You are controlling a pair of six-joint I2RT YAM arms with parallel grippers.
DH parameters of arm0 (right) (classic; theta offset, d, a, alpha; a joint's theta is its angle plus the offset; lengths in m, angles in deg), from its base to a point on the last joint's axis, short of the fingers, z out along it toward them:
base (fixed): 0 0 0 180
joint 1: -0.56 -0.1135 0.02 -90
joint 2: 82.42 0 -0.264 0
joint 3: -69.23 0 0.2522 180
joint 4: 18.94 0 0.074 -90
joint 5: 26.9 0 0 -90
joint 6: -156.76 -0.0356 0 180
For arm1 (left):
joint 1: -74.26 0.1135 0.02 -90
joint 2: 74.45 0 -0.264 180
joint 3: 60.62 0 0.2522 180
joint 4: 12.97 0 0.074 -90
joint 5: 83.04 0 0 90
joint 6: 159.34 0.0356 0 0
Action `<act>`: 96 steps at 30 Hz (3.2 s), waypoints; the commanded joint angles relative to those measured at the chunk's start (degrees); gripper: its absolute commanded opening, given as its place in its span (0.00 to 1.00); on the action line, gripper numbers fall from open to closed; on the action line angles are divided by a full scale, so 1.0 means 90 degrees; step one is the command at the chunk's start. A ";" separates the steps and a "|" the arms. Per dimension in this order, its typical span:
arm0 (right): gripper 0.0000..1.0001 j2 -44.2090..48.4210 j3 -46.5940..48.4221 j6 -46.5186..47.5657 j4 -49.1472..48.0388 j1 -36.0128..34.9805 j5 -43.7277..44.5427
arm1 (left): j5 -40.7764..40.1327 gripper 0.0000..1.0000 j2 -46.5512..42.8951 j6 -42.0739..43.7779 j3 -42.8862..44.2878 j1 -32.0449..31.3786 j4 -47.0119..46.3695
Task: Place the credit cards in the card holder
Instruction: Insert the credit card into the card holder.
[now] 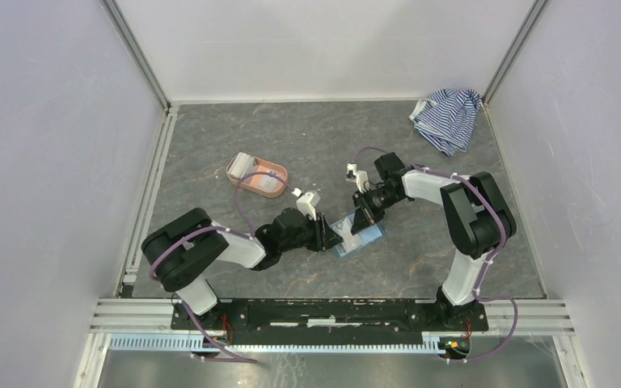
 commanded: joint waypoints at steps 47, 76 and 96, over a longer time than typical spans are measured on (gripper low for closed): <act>0.54 0.1108 0.0005 0.1356 -0.0070 -0.1594 0.1296 | -0.1204 0.45 -0.2995 -0.0592 -0.1290 -0.0068 0.1269; 0.00 0.1066 -0.0563 0.1712 -0.1010 -0.1811 0.2562 | -0.2328 0.13 -0.1642 -0.2682 -0.1138 -0.0908 0.1948; 0.00 0.1151 -0.0568 0.1746 -0.0871 -0.2345 0.2126 | -0.2179 0.12 -0.1114 -0.2505 -0.0946 -0.0906 0.1796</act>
